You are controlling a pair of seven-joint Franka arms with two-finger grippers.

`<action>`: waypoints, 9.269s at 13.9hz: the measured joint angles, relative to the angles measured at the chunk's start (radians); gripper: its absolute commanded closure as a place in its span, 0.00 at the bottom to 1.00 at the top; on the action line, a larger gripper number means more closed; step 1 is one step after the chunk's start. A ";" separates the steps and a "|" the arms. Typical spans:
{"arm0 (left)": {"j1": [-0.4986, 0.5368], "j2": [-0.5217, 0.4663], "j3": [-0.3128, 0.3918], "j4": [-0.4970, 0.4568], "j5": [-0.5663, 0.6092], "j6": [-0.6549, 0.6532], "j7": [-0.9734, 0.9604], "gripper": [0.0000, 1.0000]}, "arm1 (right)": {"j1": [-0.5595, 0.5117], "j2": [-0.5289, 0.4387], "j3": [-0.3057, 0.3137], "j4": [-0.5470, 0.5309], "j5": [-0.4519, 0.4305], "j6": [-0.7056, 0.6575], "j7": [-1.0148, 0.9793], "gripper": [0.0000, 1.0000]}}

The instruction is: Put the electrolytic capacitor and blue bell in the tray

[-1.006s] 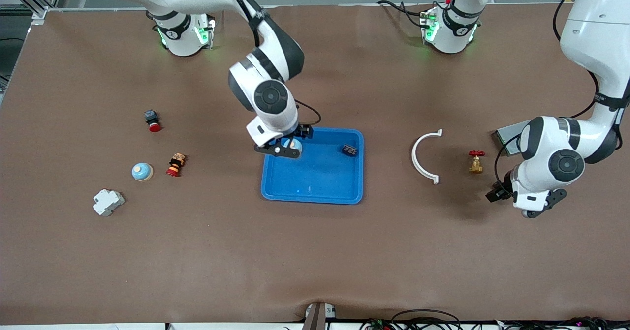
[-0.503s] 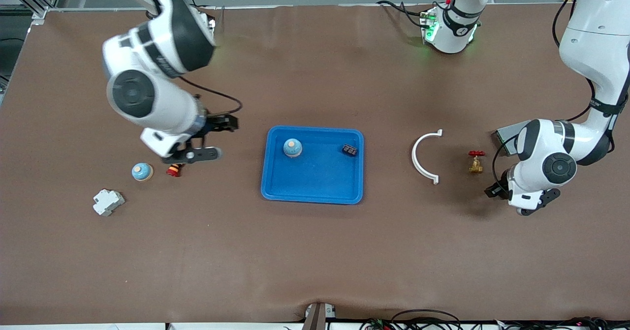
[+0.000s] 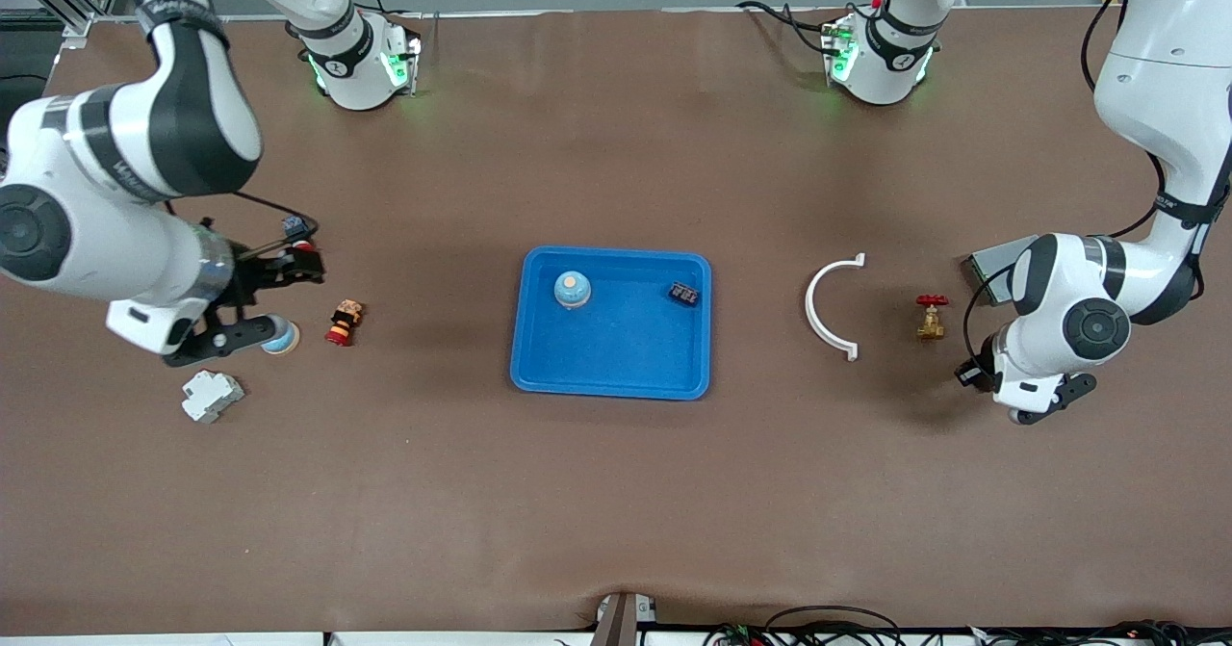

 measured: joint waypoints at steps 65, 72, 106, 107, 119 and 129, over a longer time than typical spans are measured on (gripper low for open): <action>-0.275 -0.271 -0.084 0.424 -0.310 -0.603 -0.238 0.00 | 0.057 0.030 0.038 -0.308 -0.023 0.345 0.247 0.87; -0.200 -0.436 -0.084 0.421 -0.328 -0.794 0.053 0.00 | 0.310 0.088 0.041 -0.211 0.016 0.373 0.682 0.87; -0.343 -0.608 0.180 0.317 -0.371 -0.831 0.480 0.00 | 0.507 0.432 0.036 0.072 0.046 0.546 0.967 0.00; -0.343 -0.608 0.180 0.316 -0.371 -0.832 0.480 0.00 | 0.506 0.397 0.033 0.082 0.046 0.493 0.967 0.00; -0.344 -0.608 0.180 0.315 -0.371 -0.831 0.480 0.00 | 0.268 0.002 -0.004 0.090 0.042 0.070 0.624 0.00; -0.345 -0.608 0.178 0.315 -0.371 -0.831 0.480 0.00 | 0.014 -0.092 -0.004 0.082 0.023 -0.017 0.418 0.00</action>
